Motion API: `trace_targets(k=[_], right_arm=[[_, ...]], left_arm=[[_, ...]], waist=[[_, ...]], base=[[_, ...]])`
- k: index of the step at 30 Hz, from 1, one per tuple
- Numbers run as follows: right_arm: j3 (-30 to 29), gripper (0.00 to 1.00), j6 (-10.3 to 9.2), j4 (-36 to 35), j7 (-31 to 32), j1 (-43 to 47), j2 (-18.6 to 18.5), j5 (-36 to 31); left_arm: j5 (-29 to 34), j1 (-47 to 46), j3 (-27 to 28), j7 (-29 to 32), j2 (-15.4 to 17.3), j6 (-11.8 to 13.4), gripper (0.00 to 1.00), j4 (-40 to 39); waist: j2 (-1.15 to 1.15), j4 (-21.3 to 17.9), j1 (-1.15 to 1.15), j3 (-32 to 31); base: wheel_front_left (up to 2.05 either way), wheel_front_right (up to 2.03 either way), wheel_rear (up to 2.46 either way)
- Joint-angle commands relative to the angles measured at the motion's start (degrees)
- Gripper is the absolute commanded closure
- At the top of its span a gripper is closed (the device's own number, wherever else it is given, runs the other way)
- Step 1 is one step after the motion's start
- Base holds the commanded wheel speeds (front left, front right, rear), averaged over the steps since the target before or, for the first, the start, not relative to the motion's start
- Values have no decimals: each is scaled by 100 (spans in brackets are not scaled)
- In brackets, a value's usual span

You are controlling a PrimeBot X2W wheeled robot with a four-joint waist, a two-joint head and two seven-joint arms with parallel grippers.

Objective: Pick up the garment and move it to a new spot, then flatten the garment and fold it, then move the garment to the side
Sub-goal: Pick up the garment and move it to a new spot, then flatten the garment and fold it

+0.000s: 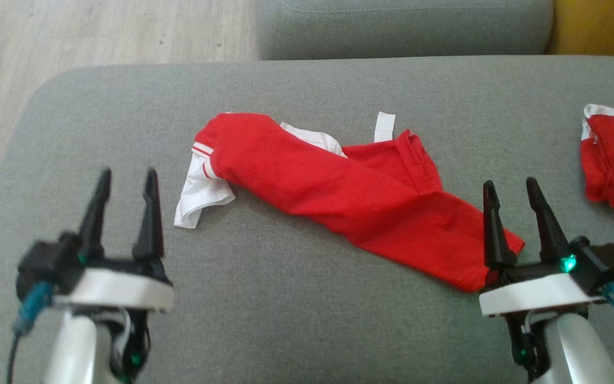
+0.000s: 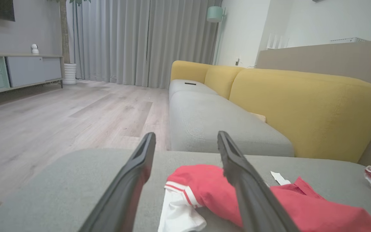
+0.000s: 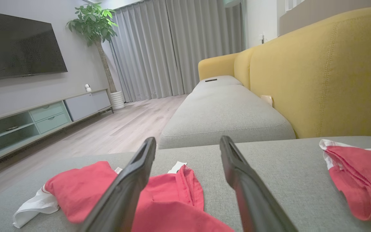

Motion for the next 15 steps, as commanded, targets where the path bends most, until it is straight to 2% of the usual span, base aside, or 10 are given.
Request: trace_targets(k=[1, 9, 15], right_arm=[[100, 0, -5, -193, -61, -51, -20, -50], [62, 0, -5, -179, -61, -118, -20, -227], [66, 0, -5, 141, -28, -718, -20, -642]], left_arm=[[18, -18, 189, -29, -31, -33, 0, -298], [84, 181, 34, -29, -199, -73, 0, -484], [14, -105, -90, -29, -207, -90, 0, -495]], waist=[[0, 13, 0, -22], [0, 114, 0, 140], [0, 320, 0, 500]], base=[[0, 0, 0], [0, 0, 0], [0, 0, 0]])
